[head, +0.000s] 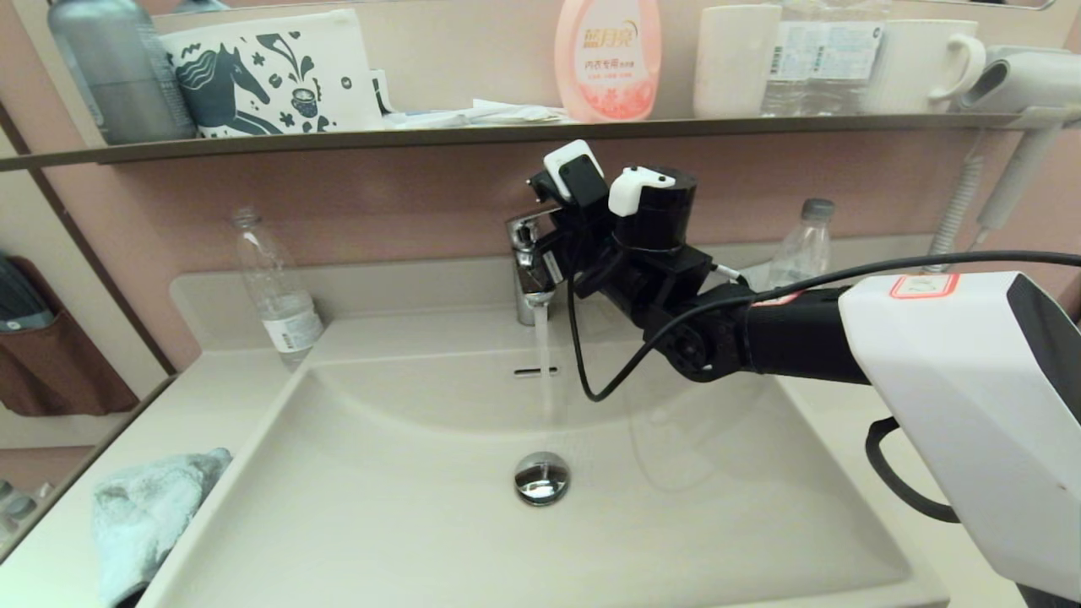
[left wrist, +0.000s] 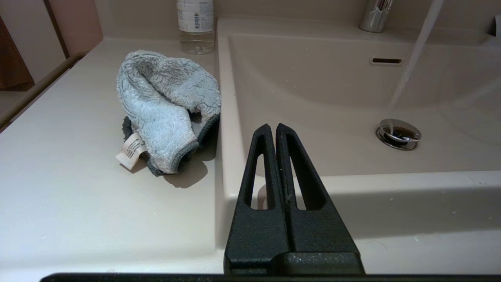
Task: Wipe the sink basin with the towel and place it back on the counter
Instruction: Turn on the faucet
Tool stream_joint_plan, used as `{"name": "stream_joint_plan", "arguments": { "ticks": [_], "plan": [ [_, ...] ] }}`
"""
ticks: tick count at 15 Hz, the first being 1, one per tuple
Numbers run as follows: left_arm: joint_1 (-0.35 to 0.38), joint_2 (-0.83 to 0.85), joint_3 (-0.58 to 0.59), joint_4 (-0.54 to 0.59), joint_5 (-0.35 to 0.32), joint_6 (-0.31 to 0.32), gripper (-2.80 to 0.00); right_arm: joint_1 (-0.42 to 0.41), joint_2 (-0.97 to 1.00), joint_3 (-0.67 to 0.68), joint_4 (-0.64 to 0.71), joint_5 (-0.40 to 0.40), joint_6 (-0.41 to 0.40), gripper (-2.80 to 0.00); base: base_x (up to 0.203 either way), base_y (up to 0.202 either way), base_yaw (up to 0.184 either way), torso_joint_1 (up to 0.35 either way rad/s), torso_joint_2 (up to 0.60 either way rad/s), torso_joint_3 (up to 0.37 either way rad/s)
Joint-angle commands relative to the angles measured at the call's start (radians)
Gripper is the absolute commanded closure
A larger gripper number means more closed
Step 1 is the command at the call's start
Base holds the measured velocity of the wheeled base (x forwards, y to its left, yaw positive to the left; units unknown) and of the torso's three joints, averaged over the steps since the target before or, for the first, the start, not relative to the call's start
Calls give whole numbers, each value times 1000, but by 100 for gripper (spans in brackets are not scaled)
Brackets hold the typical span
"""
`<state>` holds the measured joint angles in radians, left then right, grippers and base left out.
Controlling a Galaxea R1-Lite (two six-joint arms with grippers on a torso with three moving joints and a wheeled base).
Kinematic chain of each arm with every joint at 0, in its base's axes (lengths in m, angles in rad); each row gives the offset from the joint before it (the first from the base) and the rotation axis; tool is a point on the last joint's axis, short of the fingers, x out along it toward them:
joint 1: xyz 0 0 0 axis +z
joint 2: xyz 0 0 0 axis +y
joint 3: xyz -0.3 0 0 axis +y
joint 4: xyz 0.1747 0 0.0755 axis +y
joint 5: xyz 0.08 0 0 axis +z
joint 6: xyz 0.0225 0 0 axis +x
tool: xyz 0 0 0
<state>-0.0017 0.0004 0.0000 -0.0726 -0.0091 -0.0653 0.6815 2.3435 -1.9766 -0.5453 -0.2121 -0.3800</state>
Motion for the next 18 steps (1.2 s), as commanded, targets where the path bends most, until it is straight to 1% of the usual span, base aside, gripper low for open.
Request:
{"name": "stream_joint_plan", "arguments": {
  "ticks": [1, 9, 10, 13, 14, 18],
  "plan": [
    [0, 1, 0, -1, 0, -1, 0, 0, -16, -1, -10, 0, -2, 0, 0, 0, 0, 0, 0, 0],
    [0, 1, 0, -1, 0, -2, 0, -2, -30, 17, -22, -7, 3, 0, 0, 0, 0, 0, 0, 0],
    [0, 1, 0, -1, 0, -1, 0, -2, -47, 40, -18, -8, 3, 0, 0, 0, 0, 0, 0, 0],
    [0, 1, 0, -1, 0, -1, 0, 1, -132, 198, -1, -11, 3, 0, 0, 0, 0, 0, 0, 0],
    [0, 1, 0, -1, 0, -1, 0, 9, -157, 226, -1, -11, 3, 0, 0, 0, 0, 0, 0, 0],
    [0, 1, 0, -1, 0, -1, 0, 76, -176, 168, -8, -15, 4, 0, 0, 0, 0, 0, 0, 0]
  ]
}}
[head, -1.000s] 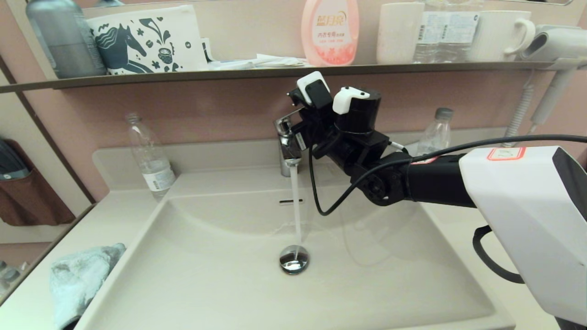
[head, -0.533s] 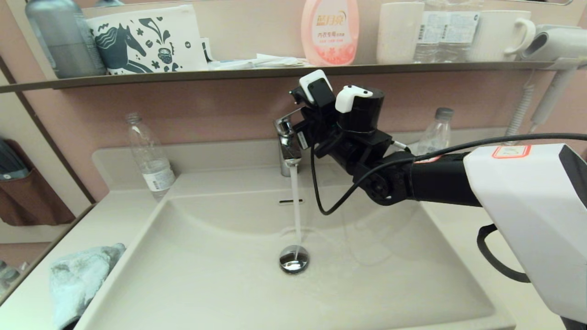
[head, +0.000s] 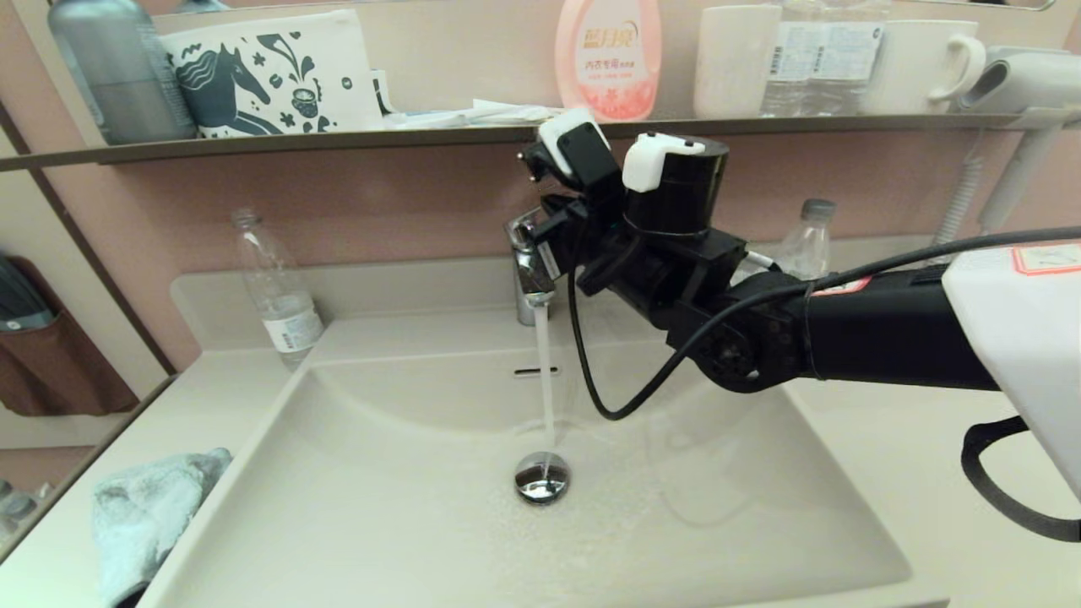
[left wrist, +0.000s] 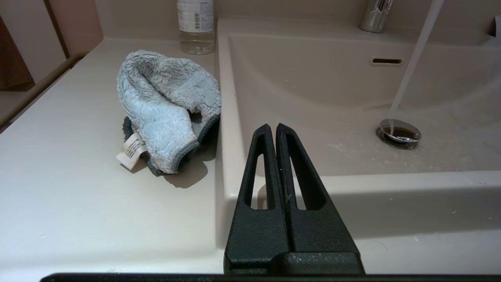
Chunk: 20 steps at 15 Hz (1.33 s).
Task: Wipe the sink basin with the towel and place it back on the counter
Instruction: Turn on the faucet, then turn off the faucet
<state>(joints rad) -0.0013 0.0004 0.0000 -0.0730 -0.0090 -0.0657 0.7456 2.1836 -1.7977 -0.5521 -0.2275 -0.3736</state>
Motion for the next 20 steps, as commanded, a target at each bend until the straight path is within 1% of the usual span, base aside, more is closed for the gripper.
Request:
{"name": "stream_joint_plan", "arguments": {
  "ticks": [1, 4, 7, 9, 10, 20],
  "plan": [
    [0, 1, 0, -1, 0, -1, 0, 28, -16, -31, -1, -10, -3, 0, 0, 0, 0, 0, 0, 0],
    [0, 1, 0, -1, 0, -1, 0, 34, 0, -100, 1, -31, -8, 0, 0, 0, 0, 0, 0, 0],
    [0, 1, 0, -1, 0, 0, 0, 11, 12, -110, 1, -32, -24, 0, 0, 0, 0, 0, 0, 0],
    [0, 1, 0, -1, 0, 0, 0, -9, 40, -164, 1, -31, -30, 0, 0, 0, 0, 0, 0, 0],
    [0, 1, 0, -1, 0, 0, 0, -23, 50, -170, 4, -28, -31, 0, 0, 0, 0, 0, 0, 0],
    [0, 1, 0, -1, 0, 0, 0, -58, 111, -178, 23, -8, -31, 0, 0, 0, 0, 0, 0, 0]
  ]
}}
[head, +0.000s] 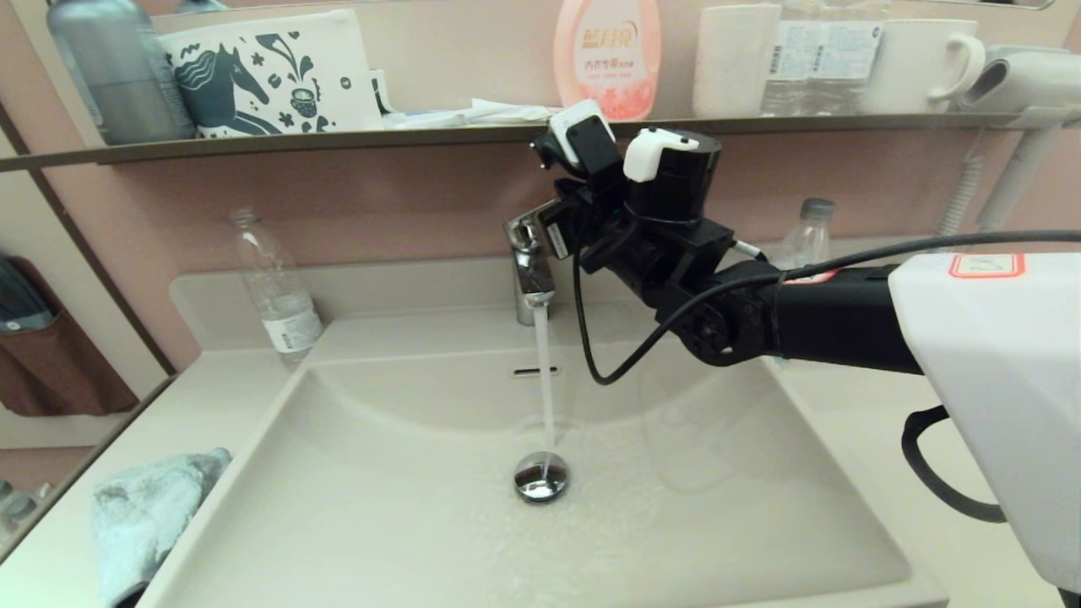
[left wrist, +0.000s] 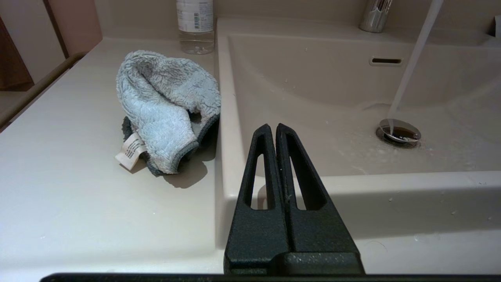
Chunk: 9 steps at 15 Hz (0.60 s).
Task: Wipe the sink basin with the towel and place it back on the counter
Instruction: Turn off the faucet
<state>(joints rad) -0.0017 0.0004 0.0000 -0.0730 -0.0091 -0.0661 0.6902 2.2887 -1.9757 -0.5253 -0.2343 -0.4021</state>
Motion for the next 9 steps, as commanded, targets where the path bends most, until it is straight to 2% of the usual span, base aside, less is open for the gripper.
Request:
{"name": "stream_joint_plan", "arguments": {
  "ticks": [1, 9],
  "plan": [
    [0, 1, 0, -1, 0, 0, 0, -5, 8, 0, -2, 0, -3, 0, 0, 0, 0, 0, 0, 0],
    [0, 1, 0, -1, 0, -1, 0, -14, 13, 10, 11, -3, -1, 0, 0, 0, 0, 0, 0, 0]
  ]
}}
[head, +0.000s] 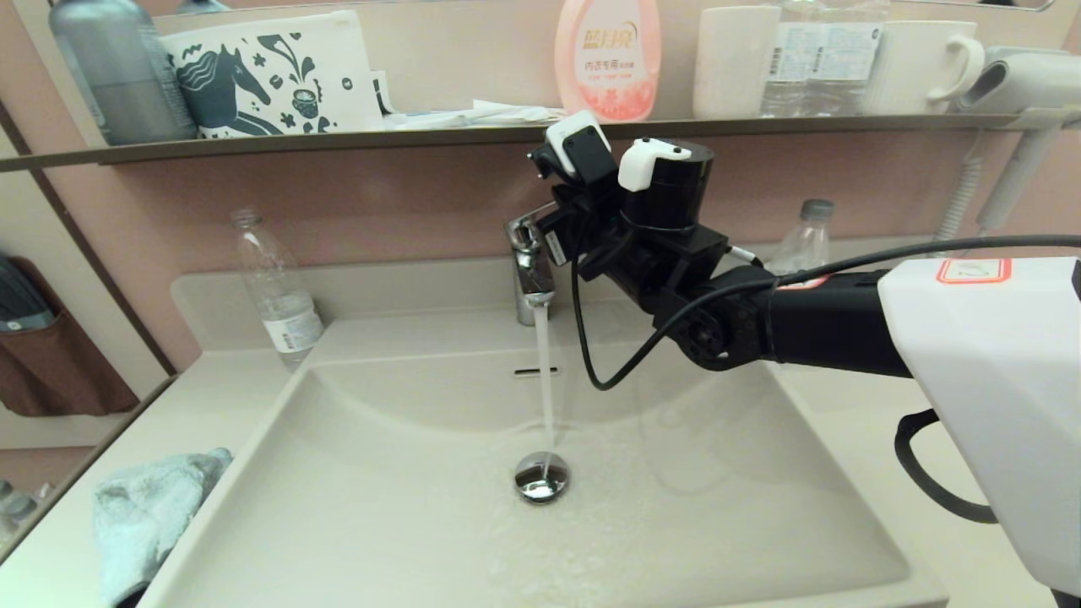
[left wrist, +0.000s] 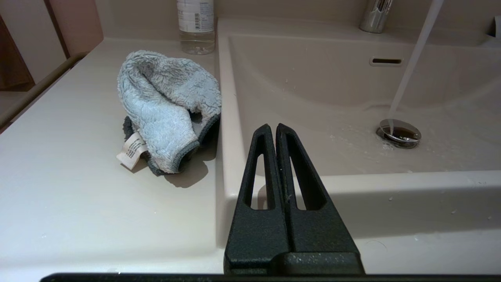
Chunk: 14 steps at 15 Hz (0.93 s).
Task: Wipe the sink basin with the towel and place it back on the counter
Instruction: Turn off the faucet
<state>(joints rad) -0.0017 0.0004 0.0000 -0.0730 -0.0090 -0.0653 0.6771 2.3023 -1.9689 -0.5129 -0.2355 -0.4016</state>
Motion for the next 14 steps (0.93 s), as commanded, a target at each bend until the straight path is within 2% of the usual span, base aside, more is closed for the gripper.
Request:
{"name": "stream_joint_plan", "arguments": {
  "ticks": [1, 4, 7, 14],
  "plan": [
    [0, 1, 0, -1, 0, -1, 0, 0, -11, 5, 14, -4, -1, 0, 0, 0, 0, 0, 0, 0],
    [0, 1, 0, -1, 0, -1, 0, 0, -38, 22, 58, -10, 0, 0, 0, 0, 0, 0, 0, 0],
    [0, 1, 0, -1, 0, -1, 0, -1, -99, 111, 91, -19, 1, 0, 0, 0, 0, 0, 0, 0],
    [0, 1, 0, -1, 0, -1, 0, 0, -203, 230, 96, -52, 3, 0, 0, 0, 0, 0, 0, 0]
  ]
}}
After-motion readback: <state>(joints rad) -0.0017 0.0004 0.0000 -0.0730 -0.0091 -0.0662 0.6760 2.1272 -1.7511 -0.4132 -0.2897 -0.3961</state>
